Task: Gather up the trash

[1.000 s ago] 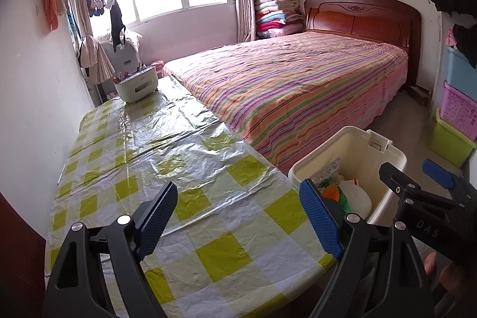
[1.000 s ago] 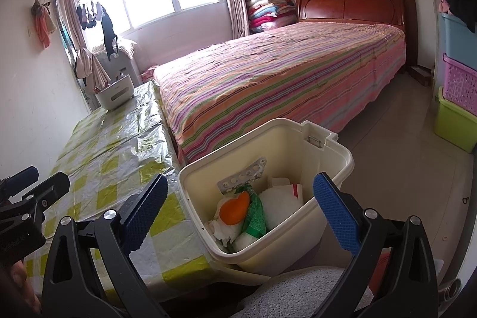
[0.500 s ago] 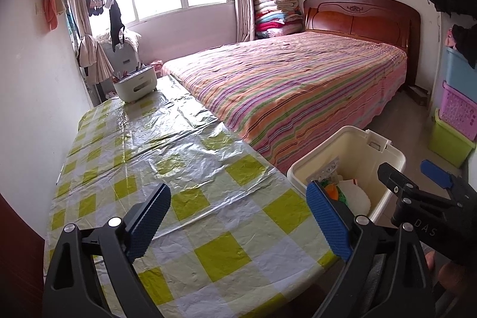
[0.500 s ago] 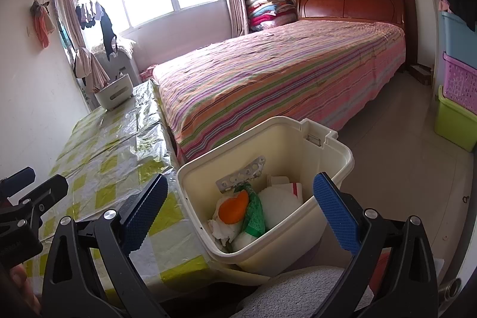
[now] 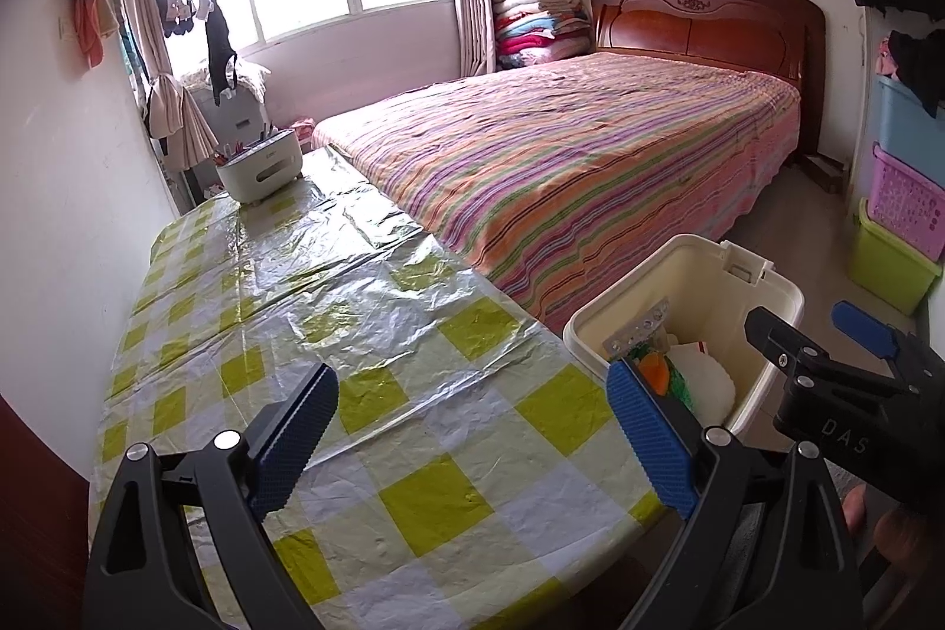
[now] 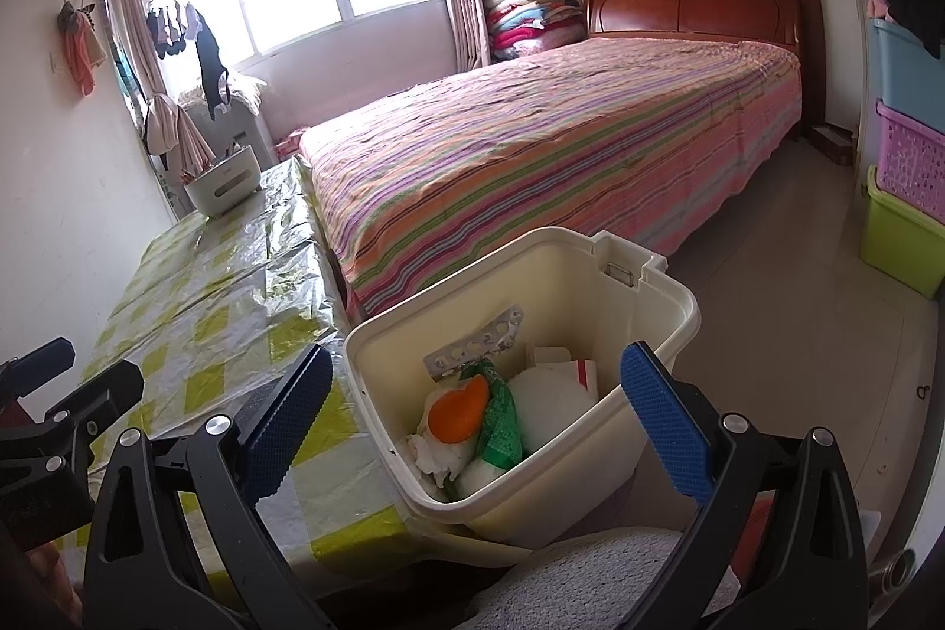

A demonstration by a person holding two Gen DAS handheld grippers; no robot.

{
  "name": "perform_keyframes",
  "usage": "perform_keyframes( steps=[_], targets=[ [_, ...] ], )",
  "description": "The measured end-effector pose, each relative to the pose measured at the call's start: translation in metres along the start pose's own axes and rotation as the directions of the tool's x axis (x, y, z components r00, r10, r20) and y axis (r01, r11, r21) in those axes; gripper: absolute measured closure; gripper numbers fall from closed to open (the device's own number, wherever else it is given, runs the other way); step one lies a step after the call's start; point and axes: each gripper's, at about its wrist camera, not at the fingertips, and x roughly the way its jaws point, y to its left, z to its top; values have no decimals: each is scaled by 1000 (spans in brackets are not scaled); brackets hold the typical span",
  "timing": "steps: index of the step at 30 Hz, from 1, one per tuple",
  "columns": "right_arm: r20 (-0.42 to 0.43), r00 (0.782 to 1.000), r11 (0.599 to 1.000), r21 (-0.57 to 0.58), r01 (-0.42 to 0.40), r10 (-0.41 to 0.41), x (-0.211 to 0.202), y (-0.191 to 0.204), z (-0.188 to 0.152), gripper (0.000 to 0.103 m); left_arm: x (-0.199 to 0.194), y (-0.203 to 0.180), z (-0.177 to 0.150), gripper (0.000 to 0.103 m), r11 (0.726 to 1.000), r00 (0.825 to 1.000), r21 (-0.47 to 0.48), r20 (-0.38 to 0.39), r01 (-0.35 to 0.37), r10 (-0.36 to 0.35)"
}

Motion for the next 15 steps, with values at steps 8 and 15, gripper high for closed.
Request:
perform_keyframes(
  steps=[8,15],
  targets=[
    [-9,1000,1000,5,5,-5,5,-2,-2,6,6,-2,-2,13,1000,1000,3,-19,17,-17],
    [-14,1000,1000,9,5,-5,7,-2,-3,6,7,-5,-3,13,1000,1000,15,-22,16,-15]
  ],
)
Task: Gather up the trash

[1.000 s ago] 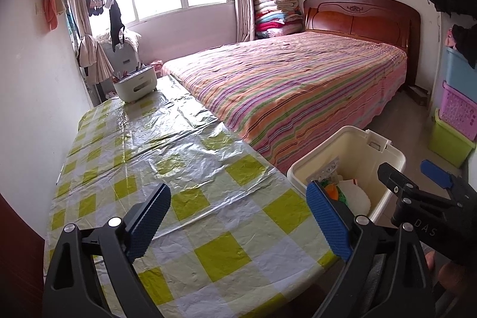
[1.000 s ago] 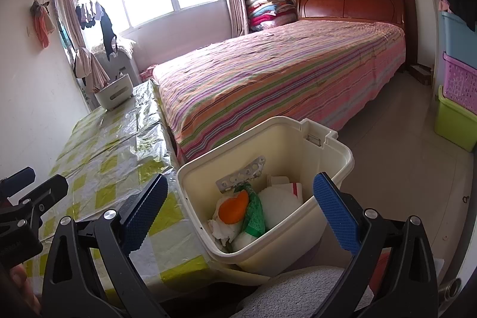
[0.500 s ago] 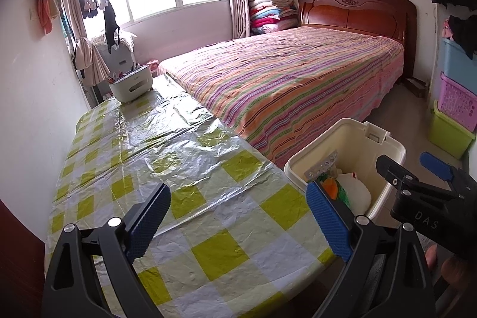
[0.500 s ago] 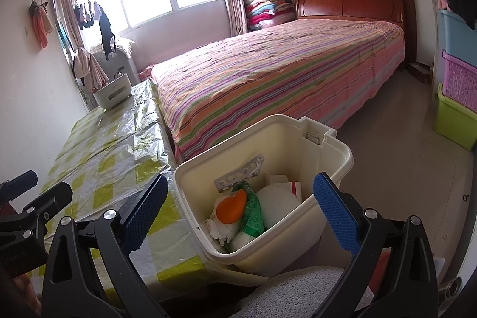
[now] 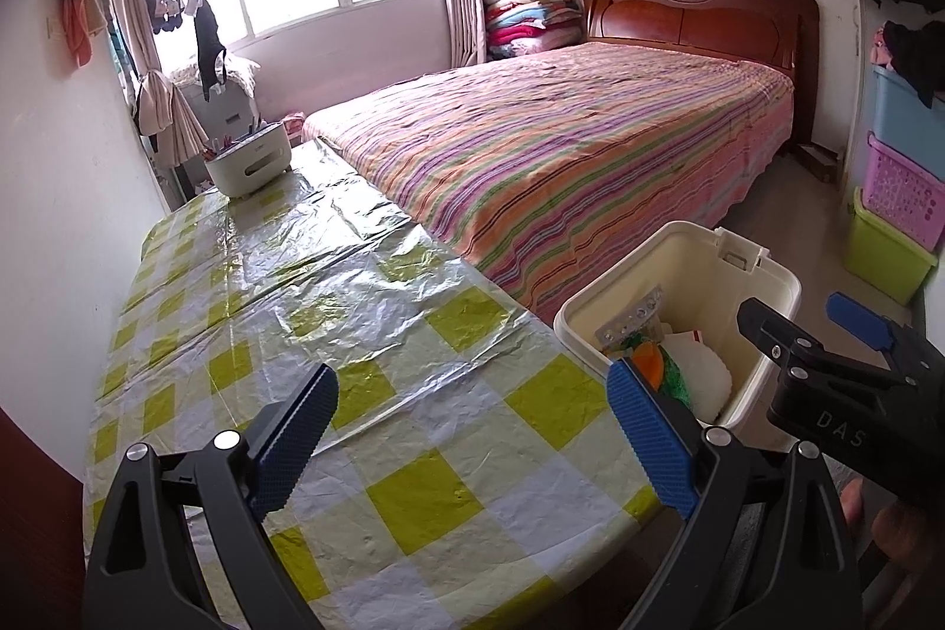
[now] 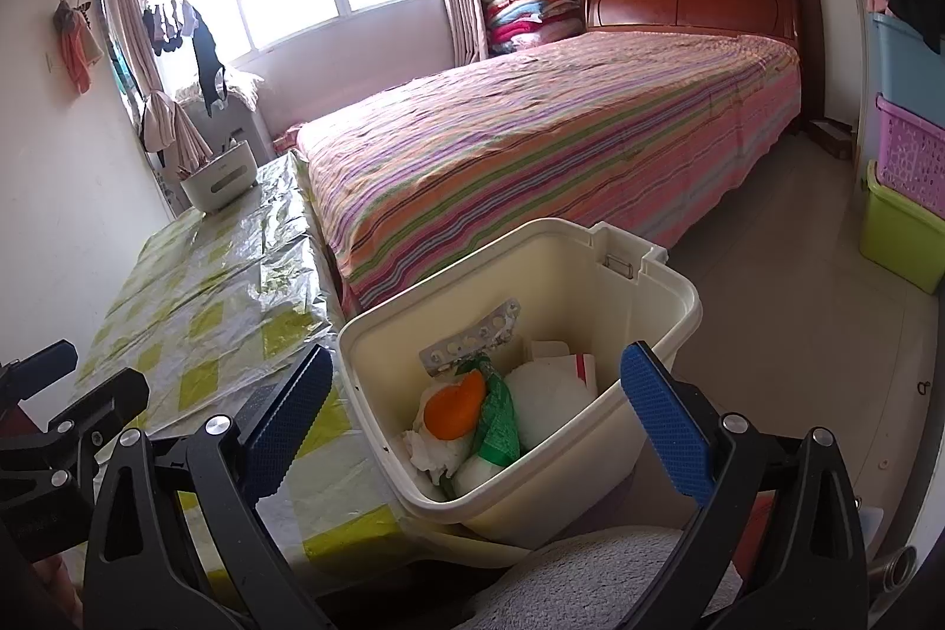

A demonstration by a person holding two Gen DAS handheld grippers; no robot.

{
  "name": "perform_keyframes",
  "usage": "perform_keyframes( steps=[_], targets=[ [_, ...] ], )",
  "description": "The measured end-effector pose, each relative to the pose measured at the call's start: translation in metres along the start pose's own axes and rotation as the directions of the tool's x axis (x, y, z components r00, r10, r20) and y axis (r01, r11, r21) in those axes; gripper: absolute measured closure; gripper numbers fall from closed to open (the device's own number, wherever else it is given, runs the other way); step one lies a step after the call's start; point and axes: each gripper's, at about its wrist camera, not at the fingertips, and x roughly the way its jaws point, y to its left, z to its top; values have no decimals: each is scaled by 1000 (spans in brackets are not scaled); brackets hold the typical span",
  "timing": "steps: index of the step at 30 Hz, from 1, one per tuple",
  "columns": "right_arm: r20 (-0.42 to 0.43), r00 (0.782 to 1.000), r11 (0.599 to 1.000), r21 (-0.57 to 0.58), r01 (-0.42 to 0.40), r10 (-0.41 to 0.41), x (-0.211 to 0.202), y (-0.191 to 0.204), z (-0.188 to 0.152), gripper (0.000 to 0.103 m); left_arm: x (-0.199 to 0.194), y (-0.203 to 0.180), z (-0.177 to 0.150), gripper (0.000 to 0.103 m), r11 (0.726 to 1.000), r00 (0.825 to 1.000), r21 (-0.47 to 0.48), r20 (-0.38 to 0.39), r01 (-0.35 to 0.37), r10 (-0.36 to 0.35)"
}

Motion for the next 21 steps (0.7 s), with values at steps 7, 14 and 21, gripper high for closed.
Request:
perform_keyframes(
  steps=[7,14,21],
  targets=[
    [-3,1000,1000,3,1,-1,2,1,-1,6,1,0,0,13,1000,1000,-1,1,-3,3],
    [-4,1000,1000,2,2,-2,2,1,-1,6,1,-2,-1,13,1000,1000,10,1,-10,10],
    [-1,1000,1000,4,4,-4,1,0,-3,6,1,-3,-2,13,999,1000,21,-2,-29,29]
  ],
)
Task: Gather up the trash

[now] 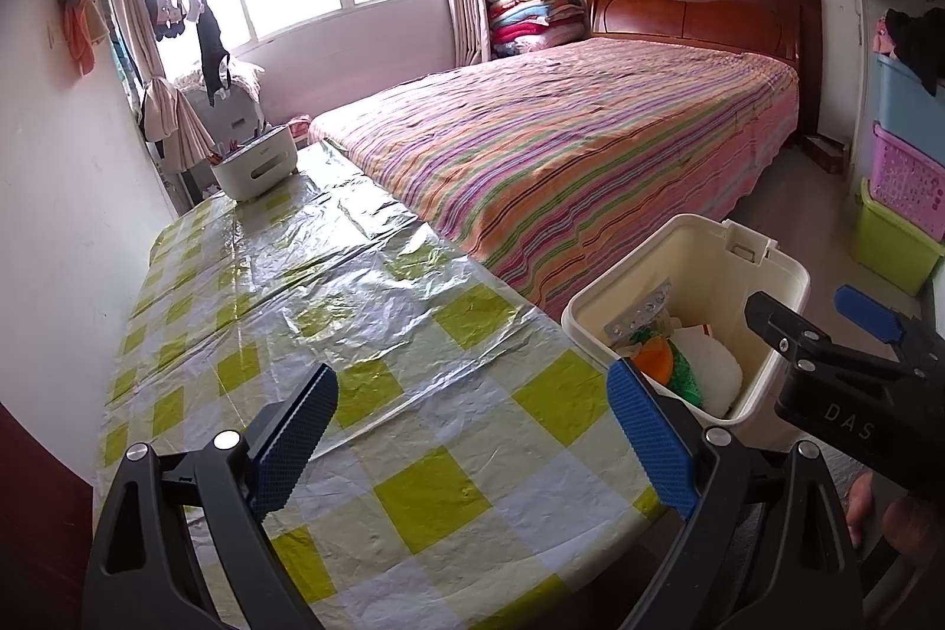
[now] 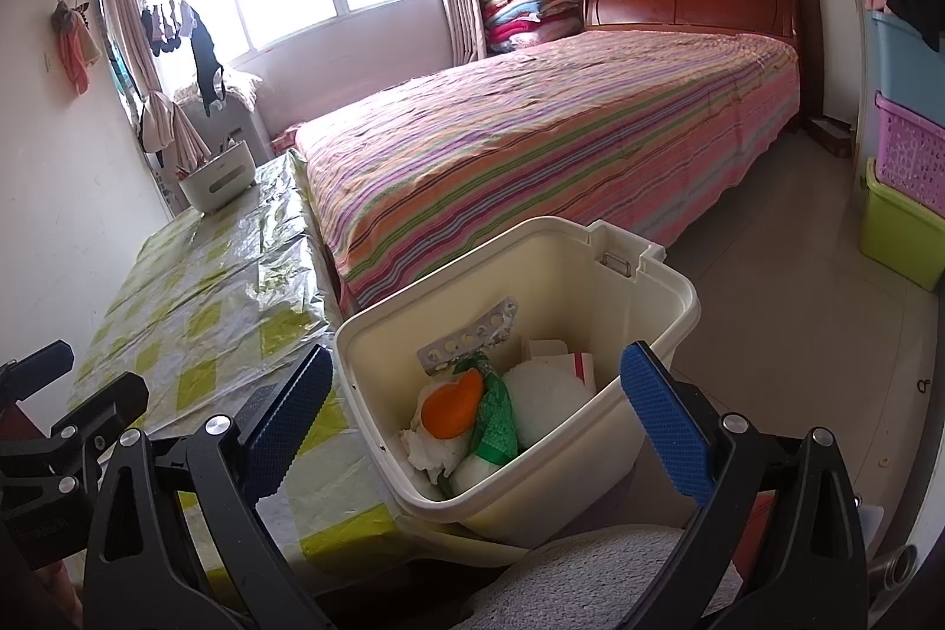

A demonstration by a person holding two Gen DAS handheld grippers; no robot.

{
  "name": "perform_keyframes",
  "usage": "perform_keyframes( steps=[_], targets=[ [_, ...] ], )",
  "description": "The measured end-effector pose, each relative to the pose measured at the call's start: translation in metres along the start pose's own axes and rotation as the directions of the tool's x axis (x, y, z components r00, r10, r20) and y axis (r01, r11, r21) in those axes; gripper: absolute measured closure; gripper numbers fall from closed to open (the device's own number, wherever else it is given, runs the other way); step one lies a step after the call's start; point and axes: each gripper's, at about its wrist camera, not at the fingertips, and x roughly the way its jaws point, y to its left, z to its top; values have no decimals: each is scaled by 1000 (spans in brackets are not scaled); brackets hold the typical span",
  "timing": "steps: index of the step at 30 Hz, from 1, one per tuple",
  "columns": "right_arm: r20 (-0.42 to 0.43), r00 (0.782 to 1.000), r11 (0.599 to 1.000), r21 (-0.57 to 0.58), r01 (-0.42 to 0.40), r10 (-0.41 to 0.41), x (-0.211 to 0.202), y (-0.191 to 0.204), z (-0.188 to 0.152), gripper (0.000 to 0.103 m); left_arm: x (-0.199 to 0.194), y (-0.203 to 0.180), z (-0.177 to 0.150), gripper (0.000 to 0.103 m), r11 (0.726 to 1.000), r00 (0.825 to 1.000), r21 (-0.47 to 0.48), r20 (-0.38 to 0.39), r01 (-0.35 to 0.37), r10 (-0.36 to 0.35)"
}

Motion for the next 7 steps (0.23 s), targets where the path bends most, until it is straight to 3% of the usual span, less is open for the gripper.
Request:
perform_keyframes(
  steps=[7],
  targets=[
    [0,1000,1000,0,0,0,0,-1,0,6,-2,-2,0,13,1000,1000,11,6,22,-22]
  ],
)
